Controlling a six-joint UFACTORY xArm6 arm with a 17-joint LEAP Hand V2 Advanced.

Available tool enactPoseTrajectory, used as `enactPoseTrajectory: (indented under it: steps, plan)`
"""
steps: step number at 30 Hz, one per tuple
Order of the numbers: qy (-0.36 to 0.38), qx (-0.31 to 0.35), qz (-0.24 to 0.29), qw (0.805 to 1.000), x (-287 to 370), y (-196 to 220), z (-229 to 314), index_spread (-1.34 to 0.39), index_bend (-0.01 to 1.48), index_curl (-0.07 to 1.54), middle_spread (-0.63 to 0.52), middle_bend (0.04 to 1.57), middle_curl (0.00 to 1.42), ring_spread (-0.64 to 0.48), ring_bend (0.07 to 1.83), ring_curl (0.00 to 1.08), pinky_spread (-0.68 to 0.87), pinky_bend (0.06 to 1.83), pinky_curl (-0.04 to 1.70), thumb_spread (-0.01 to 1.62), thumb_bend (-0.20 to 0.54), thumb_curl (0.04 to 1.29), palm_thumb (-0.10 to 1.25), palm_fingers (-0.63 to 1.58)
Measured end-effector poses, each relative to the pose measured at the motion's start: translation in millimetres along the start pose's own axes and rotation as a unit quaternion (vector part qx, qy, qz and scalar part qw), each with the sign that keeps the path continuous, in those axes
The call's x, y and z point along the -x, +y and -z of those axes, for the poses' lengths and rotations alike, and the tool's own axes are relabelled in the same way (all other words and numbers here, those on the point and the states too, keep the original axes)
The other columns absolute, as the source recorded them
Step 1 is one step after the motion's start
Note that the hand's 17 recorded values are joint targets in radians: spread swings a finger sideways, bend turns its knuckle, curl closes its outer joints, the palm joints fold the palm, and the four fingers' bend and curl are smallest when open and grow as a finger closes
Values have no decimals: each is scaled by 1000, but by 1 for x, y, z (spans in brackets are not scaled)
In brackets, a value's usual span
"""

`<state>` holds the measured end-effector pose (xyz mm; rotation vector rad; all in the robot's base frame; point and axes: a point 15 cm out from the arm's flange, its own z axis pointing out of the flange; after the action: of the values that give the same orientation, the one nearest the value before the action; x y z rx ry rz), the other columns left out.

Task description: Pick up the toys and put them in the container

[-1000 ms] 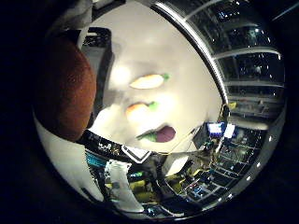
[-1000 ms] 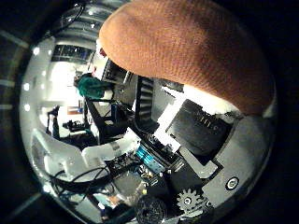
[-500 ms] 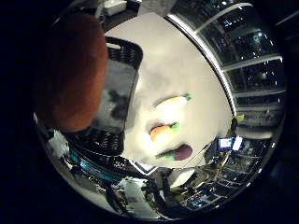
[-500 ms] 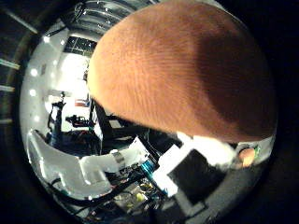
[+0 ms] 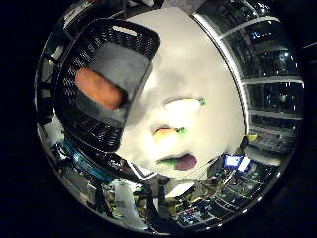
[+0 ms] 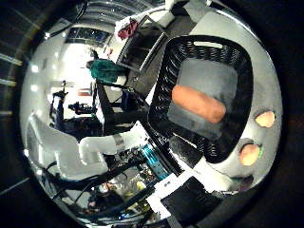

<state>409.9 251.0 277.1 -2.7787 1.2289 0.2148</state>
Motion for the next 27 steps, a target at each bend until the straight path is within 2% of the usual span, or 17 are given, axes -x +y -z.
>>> enactPoseTrajectory:
  steps: [6, 12, 16, 21, 27]
  plan:
    - [51, 33, -33, 998, -86, 69, 9, -485, 155, 223, 43, 187, 269, 216, 282, 286, 467, 489, 431, 1019, -20, 368, 758, -36]
    - [102, 93, -59, 989, -174, 173, -1, -465, 153, 234, 16, 193, 289, 183, 280, 282, 419, 444, 384, 998, -19, 379, 811, -7]
    - [144, 108, -73, 981, -223, 228, -3, -464, 154, 237, 2, 191, 296, 176, 284, 281, 408, 447, 369, 980, -21, 386, 838, -2]
    - [176, 132, -74, 973, -254, 290, -21, -463, 153, 237, -1, 192, 302, 165, 289, 282, 394, 448, 357, 968, -17, 408, 878, -1]
    - [201, 176, -69, 961, -279, 344, -38, -459, 138, 231, -5, 194, 308, 158, 299, 283, 380, 454, 348, 940, -14, 459, 934, -12]
